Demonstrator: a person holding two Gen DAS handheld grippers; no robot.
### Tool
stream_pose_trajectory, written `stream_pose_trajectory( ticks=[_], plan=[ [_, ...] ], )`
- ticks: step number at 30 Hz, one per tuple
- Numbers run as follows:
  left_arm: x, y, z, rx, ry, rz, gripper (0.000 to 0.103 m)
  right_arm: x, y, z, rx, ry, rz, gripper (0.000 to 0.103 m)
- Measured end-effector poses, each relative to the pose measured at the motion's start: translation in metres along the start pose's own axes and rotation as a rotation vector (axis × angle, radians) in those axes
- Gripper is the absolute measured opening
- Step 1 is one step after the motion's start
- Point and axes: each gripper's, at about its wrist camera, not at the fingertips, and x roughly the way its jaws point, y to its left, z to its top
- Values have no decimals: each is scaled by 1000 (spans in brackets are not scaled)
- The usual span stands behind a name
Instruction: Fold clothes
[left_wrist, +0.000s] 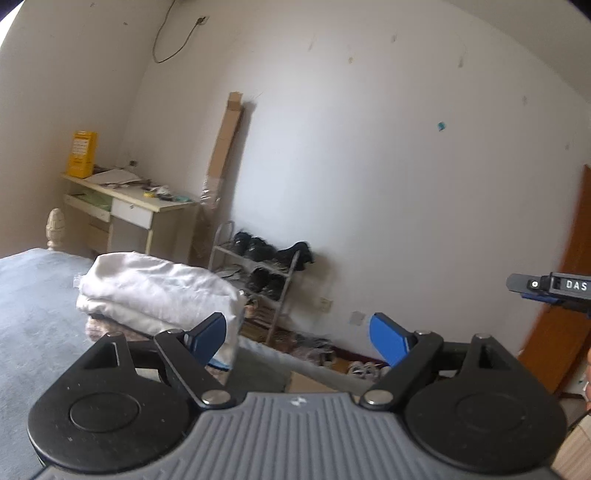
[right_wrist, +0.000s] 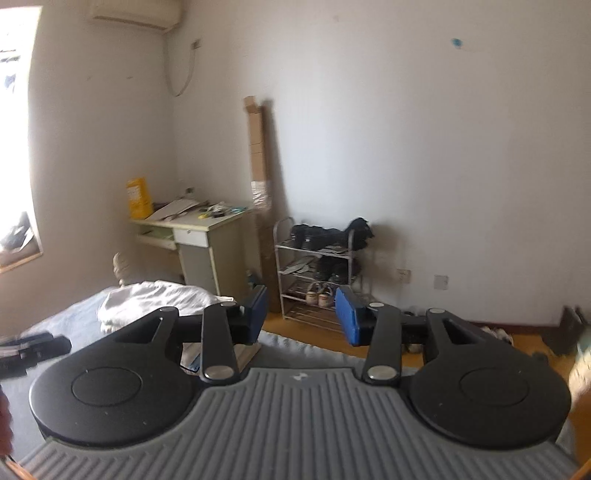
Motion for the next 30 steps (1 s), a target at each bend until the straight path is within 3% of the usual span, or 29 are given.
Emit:
stream_pose_trajectory(
  ticks=[4,9,12,17,21,23,26,30],
  plan=[
    [-1,0,-2,3,15,-31,89,1,9,-9,-21,10,-25,46],
    [9,-6,-9,-73,69,-12,89,29,-4,-45,51,123,42,47],
    [15,-13,-28,-130,74,25,95,46,-14,-77,86,121,101,48],
    [49,-52,-73,69,268,4,96,70,-43,-119,178,155,199,51],
    [60,-77,-101,185,320,2,102,85,-49,-133,38,221,234,65],
    [65,-83,-116,196,338,34,102,90,-51,-142,-36,280,255,71],
    [70,-87,-136,117,350,95,102,92,-60,-158,-80,312,266,82],
    [73,-97,-154,76,357,146,102,86,-73,-182,-76,374,240,83]
  ],
)
